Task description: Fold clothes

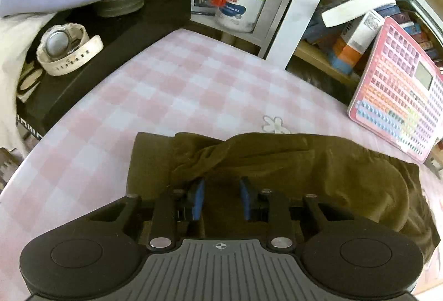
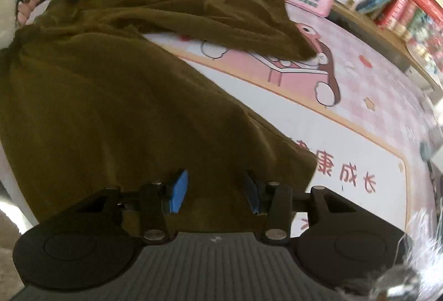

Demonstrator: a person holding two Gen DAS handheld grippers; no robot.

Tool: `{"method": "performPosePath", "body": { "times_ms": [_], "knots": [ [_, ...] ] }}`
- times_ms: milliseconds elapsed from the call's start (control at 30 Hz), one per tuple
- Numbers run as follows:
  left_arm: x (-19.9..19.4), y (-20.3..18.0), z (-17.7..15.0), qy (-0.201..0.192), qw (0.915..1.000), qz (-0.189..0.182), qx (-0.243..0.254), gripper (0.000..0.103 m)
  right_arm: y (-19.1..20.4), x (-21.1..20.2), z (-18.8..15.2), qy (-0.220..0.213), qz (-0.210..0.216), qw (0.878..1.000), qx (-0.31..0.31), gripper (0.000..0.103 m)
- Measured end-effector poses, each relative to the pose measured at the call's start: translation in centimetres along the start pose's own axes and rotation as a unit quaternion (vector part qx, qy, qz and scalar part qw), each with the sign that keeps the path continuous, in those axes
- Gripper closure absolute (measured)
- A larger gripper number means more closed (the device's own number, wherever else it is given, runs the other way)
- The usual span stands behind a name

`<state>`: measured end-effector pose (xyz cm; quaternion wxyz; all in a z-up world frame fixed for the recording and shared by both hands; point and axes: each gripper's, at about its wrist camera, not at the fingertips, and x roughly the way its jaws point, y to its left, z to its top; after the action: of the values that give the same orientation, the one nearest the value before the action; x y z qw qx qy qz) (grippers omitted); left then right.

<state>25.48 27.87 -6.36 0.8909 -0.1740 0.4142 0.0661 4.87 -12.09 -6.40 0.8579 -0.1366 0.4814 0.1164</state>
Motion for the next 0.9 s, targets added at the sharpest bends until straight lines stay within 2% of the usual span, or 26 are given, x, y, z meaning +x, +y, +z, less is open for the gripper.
{"method": "performPosePath", "body": {
  "times_ms": [133,233,333,433,467,633,767,900],
  "knots": [
    [-1.4,-0.4,0.2,0.001,0.9994,-0.019,0.031,0.074,0.4,-0.1,-0.1,0.001,-0.008,1.000,0.010,0.059],
    [-4.9,0.1,-0.5,-0.018,0.9978,-0.047,0.042,0.074,0.2,-0.7,-0.1,-0.004,-0.009,1.000,0.025,0.059],
    [-8.6,0.7,-2.3,-0.027,0.9951,-0.064,0.070,0.073,-0.9,-1.6,0.3,-0.025,-0.007,0.998,0.057,0.059],
    [-11.3,1.2,-5.4,-0.015,0.9930,-0.076,0.089,0.073,-2.3,-1.9,1.0,-0.047,-0.005,0.994,0.102,0.061],
    [-11.9,1.3,-6.4,-0.010,0.9924,-0.076,0.096,0.073,-2.8,-1.9,1.2,-0.052,-0.002,0.992,0.118,0.067],
    [-12.7,1.6,-10.6,0.018,0.9902,-0.041,0.132,0.073,-5.0,-1.4,1.7,-0.055,0.028,0.978,0.201,0.078],
    [-13.5,2.7,-11.8,0.017,0.9930,-0.028,0.114,0.073,-5.8,-1.6,2.0,-0.066,0.015,0.974,0.215,0.081],
    [-14.2,3.6,-12.2,0.011,0.9949,-0.015,0.099,0.073,-6.4,0.2,1.7,-0.031,0.005,0.975,0.218,0.087]
  ]
}}
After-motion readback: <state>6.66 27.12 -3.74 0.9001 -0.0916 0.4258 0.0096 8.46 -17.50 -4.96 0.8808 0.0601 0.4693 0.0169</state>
